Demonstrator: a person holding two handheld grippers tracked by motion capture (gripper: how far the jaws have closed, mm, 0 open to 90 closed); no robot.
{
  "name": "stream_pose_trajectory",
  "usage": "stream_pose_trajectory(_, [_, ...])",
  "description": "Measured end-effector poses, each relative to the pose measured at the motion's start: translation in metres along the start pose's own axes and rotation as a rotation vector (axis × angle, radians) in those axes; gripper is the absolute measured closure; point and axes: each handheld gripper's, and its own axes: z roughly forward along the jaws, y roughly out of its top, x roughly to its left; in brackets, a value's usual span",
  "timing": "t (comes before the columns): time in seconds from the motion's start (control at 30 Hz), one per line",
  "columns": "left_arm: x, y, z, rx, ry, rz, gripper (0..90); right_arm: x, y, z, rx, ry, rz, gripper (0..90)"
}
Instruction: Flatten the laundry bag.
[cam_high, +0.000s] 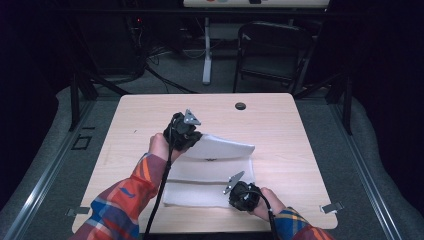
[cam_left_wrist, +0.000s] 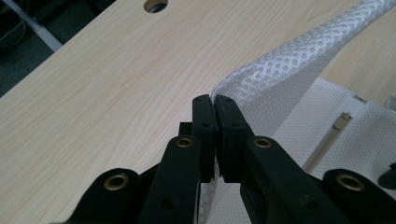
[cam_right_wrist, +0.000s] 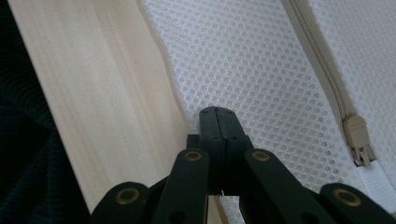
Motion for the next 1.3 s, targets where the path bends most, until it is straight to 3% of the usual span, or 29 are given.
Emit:
stream_pose_trajectory(0.5, [0.02, 0.014, 0.015, -0.035, 0.054, -0.021, 87.2, 0.006, -0.006, -0.003, 0.008, 0.071, -0.014, 90.0])
stream_pose_trajectory(0.8, [0.028, 0.023, 0.033, -0.04, 0.088, -0.019, 87.0, 0.007, -0.008, -0.003, 0.012, 0.114, -0.009, 90.0])
stream_pose_trajectory(0.97, [0.034, 0.025, 0.043, -0.033, 0.109, -0.033, 86.9, 0.006, -0.007, -0.005, 0.03, 0.109, -0.03, 90.0])
stream_pose_trajectory(1.07, [0.036, 0.026, 0.048, -0.025, 0.138, -0.015, 86.6, 0.006, -0.007, -0.005, 0.029, 0.11, -0.029, 90.0])
stream_pose_trajectory(1.3, [0.045, 0.027, 0.059, -0.027, 0.163, -0.047, 86.2, 0.006, -0.007, -0.005, 0.029, 0.111, -0.03, 90.0])
